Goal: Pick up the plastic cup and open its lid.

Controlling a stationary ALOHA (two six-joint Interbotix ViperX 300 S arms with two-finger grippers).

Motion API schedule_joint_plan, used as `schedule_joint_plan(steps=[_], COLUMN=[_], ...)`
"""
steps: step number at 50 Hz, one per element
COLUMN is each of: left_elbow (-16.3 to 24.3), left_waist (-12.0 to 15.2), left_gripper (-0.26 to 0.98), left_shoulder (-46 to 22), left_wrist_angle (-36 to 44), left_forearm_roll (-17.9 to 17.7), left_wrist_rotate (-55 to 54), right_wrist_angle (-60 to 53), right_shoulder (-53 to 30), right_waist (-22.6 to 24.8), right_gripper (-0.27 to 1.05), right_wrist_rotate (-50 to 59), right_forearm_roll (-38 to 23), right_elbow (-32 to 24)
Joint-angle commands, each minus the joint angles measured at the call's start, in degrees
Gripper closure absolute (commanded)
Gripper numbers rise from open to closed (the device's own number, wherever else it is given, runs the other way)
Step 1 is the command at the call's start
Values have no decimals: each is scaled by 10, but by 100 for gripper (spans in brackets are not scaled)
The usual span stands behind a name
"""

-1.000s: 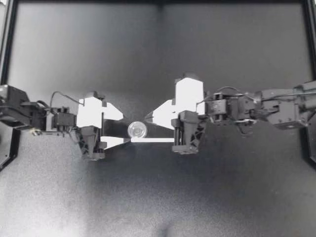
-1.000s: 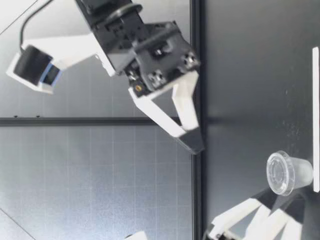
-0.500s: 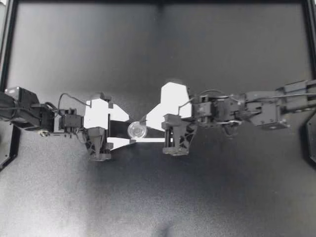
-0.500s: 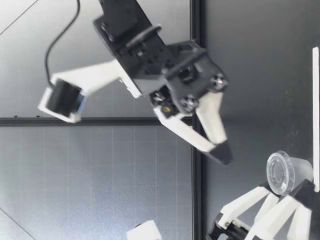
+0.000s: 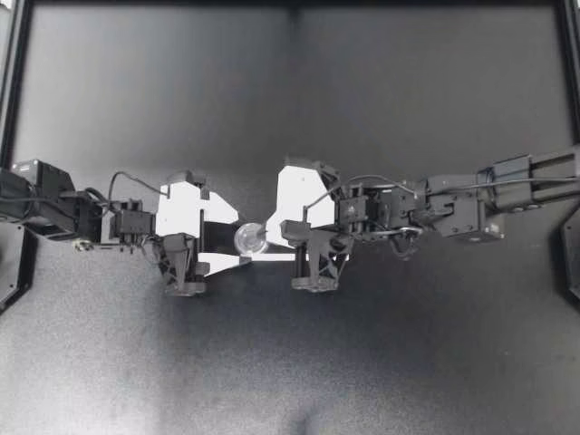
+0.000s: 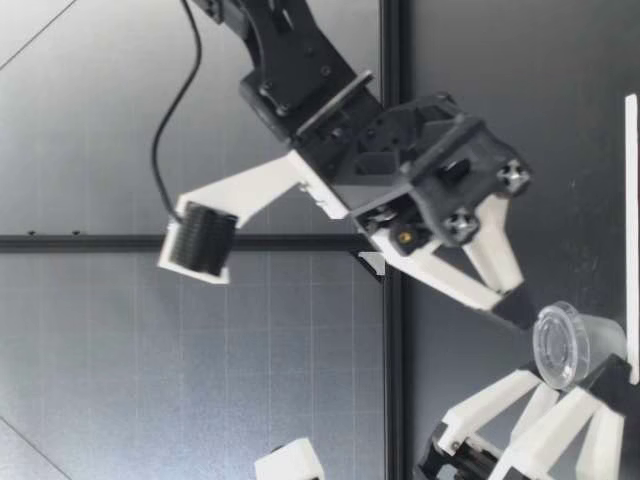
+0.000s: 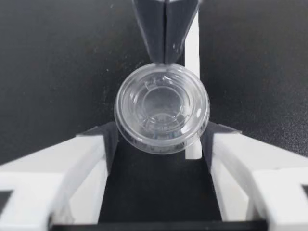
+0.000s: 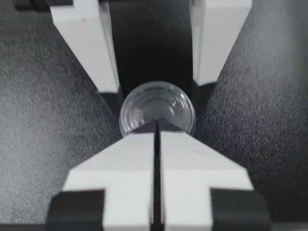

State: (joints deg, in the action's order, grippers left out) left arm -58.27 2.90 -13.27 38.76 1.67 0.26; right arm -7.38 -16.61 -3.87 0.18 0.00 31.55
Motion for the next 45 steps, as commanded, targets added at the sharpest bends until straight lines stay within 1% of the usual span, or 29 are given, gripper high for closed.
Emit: schedule_joint_plan(steps=[1,19,25,37,45], left_elbow=[7,8,11,21,24], left_waist=[-2,-5,-5,-5,-5], left_gripper=[14,14,14,14,15], left_shoulder=[7,4,1,-4,-9], left_wrist_angle=[5,5,4,-3,-4], left_forearm_roll=[1,2,1,1,2], left_wrist_rotate=[-1,-1,-2,-1,-2], right_wrist_angle=[3,35,34,33,33], right_shoulder=[4,-1,-4,-20,-22], right_waist=[3,3,3,18,21], right_gripper=[97,97,97,97,97], right_wrist_rotate=[3,4,4,4,4], right_forearm_roll=[0,0,0,0,0], right_elbow=[-10,-7,-13,-33,-34])
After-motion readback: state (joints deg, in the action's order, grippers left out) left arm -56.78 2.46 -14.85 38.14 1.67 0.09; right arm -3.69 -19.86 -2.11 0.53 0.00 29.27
